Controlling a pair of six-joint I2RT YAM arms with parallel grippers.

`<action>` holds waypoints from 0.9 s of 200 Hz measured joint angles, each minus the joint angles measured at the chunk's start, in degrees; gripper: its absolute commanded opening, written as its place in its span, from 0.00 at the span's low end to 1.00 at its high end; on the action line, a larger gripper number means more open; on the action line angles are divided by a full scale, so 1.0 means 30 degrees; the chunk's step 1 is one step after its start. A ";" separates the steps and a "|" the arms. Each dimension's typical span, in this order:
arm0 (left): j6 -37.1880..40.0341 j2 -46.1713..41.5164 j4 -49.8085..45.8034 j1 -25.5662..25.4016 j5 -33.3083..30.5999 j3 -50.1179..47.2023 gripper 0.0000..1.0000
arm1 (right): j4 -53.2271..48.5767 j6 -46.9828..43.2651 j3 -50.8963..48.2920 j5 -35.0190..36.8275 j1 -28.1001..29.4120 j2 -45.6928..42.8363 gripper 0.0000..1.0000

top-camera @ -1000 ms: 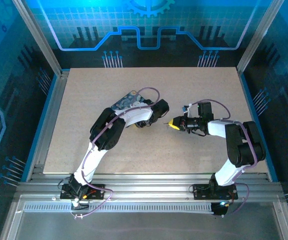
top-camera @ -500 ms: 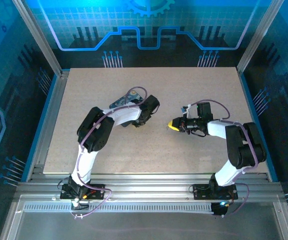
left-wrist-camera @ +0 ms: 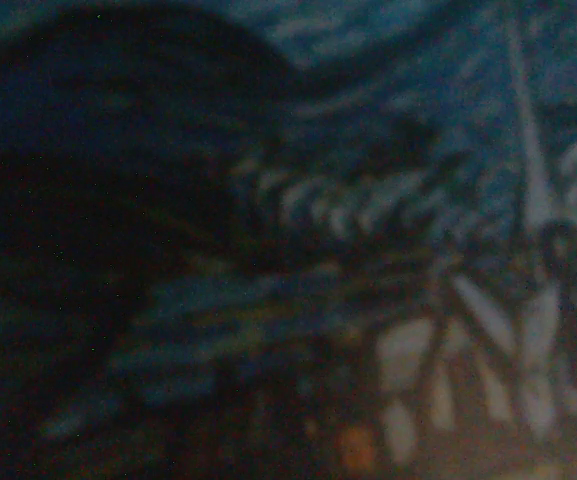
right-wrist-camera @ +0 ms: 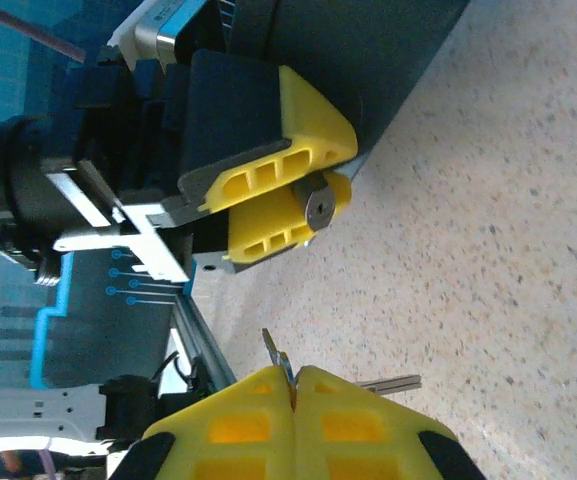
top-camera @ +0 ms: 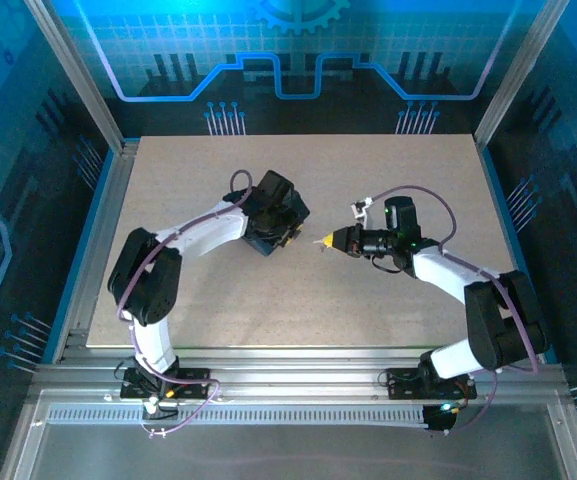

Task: Unlock the padlock with the key

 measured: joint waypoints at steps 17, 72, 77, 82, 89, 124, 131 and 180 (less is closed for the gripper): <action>-0.0619 -0.0882 0.0721 0.0197 0.1064 -0.0656 0.00 | 0.0874 -0.0109 -0.0262 0.1005 0.0124 -0.0918 0.00; -0.4029 -0.3075 0.3147 0.0903 0.2739 -0.3330 0.00 | 0.3810 -0.0313 -0.0568 0.3206 0.1064 -0.1698 0.00; -0.4313 -0.3184 0.3300 0.0954 0.2747 -0.3490 0.00 | 0.4000 -0.0350 -0.0525 0.3206 0.1239 -0.1566 0.00; -0.4590 -0.3286 0.3402 0.0984 0.2754 -0.3606 0.00 | 0.4146 -0.0423 -0.0466 0.3206 0.1392 -0.1406 0.00; -0.5020 -0.3410 0.3570 0.1027 0.2805 -0.3767 0.00 | 0.4248 -0.0597 -0.0306 0.3249 0.1676 -0.1122 0.00; -0.6346 -0.3767 0.4488 0.1384 0.3067 -0.4306 0.00 | 0.4437 -0.1042 0.0124 0.3548 0.2674 -0.0430 0.00; -0.6550 -0.3774 0.4663 0.1494 0.3155 -0.4328 0.00 | 0.4488 -0.1093 0.0124 0.3577 0.2769 -0.0401 0.00; -0.7293 -0.3832 0.5960 0.1916 0.3650 -0.4809 0.00 | 0.5515 -0.0991 0.0189 0.4036 0.2863 0.0379 0.00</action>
